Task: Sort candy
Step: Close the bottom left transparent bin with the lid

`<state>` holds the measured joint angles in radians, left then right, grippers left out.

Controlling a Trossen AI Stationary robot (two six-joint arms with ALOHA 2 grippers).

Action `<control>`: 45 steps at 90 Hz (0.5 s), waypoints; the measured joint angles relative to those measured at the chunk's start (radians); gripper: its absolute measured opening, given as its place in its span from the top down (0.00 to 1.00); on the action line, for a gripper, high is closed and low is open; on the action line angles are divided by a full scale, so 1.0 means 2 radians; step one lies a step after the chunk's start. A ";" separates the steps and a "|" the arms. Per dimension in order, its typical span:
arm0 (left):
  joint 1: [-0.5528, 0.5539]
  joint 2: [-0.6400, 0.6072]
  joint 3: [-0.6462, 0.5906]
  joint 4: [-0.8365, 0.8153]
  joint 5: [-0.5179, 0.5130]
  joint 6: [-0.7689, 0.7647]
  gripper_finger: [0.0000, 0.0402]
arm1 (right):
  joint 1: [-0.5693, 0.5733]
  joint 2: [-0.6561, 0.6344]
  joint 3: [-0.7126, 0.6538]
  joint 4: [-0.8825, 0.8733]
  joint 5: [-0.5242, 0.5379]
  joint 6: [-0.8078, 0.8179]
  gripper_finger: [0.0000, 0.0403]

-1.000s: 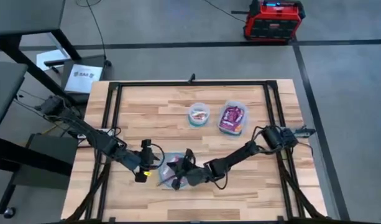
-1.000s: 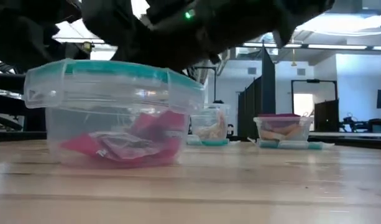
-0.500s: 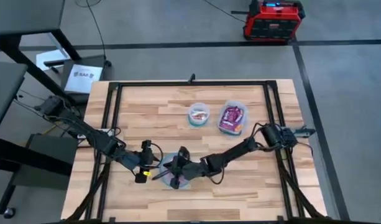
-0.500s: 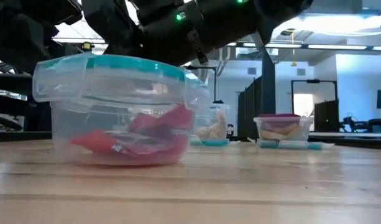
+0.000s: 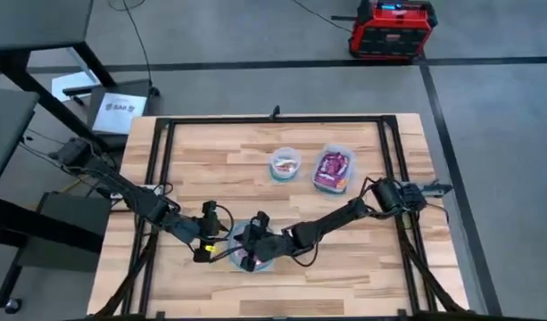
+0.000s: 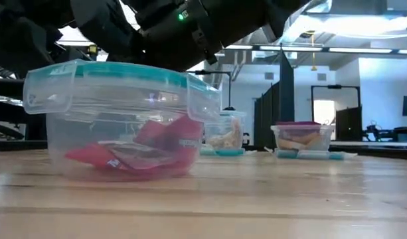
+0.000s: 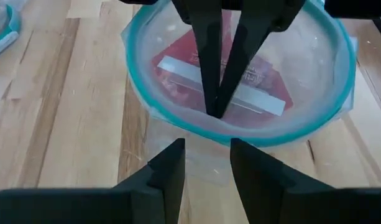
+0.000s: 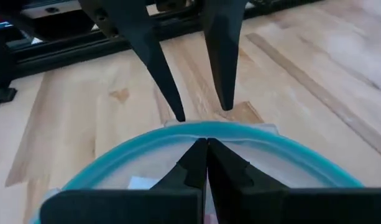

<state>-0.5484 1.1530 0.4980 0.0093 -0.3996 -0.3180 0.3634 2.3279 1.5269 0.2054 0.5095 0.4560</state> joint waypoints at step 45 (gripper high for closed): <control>-0.001 0.058 0.001 0.004 0.016 -0.022 0.72 | 0.007 0.000 -0.002 -0.001 0.009 -0.010 1.00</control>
<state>-0.5503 1.2682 0.4999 0.0170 -0.3679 -0.3630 0.3770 2.3283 1.5234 0.2032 0.5278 0.4355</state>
